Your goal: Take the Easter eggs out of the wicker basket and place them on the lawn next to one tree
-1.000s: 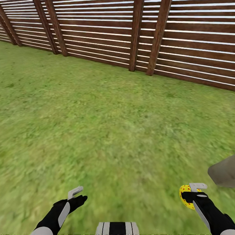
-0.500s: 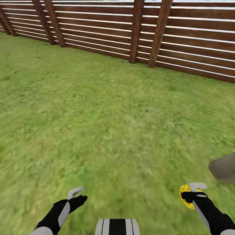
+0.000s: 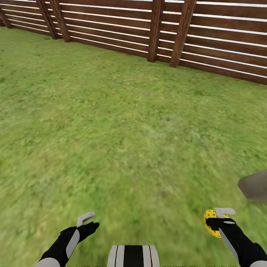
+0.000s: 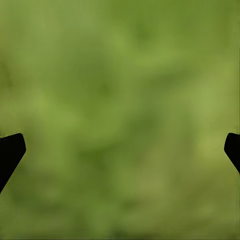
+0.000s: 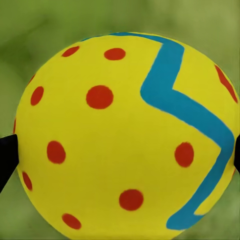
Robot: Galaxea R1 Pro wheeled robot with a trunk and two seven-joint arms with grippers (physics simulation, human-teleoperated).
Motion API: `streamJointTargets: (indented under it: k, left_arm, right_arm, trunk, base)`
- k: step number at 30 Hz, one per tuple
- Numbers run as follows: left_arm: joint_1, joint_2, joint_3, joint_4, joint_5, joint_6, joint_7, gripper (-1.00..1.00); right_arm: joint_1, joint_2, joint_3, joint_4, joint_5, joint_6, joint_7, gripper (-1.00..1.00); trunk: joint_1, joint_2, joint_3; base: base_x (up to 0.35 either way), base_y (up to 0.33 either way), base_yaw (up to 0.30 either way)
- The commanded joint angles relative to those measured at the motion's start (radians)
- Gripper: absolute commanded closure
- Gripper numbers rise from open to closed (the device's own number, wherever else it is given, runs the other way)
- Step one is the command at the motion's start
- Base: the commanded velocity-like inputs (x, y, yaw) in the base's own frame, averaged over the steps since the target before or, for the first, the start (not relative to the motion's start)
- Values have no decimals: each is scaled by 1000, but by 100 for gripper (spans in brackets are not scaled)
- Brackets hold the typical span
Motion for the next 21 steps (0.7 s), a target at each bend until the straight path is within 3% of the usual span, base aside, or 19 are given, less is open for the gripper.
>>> streamJointTargets:
  k: [1, 17, 21]
  left_arm:
    - [0, -1, 7, -2, 6, 8, -3, -100]
    - [-1, -1, 7, -2, 5, 8, -5, -100]
    - [-1, -1, 7, -2, 5, 7, -10, -100]
  right_arm:
    - [0, 0, 2, -2, -7, 5, -5, 100]
    - [0, 0, 3, -2, -7, 4, -5, 100]
    - [0, 0, 3, -2, -7, 4, -5, 100]
  trunk:
    - [0, -1, -5]
    - [7, -4, -59]
    - [7, -4, -59]
  base:
    - [0, 0, 0]
    - [0, 0, 0]
    - [0, 0, 0]
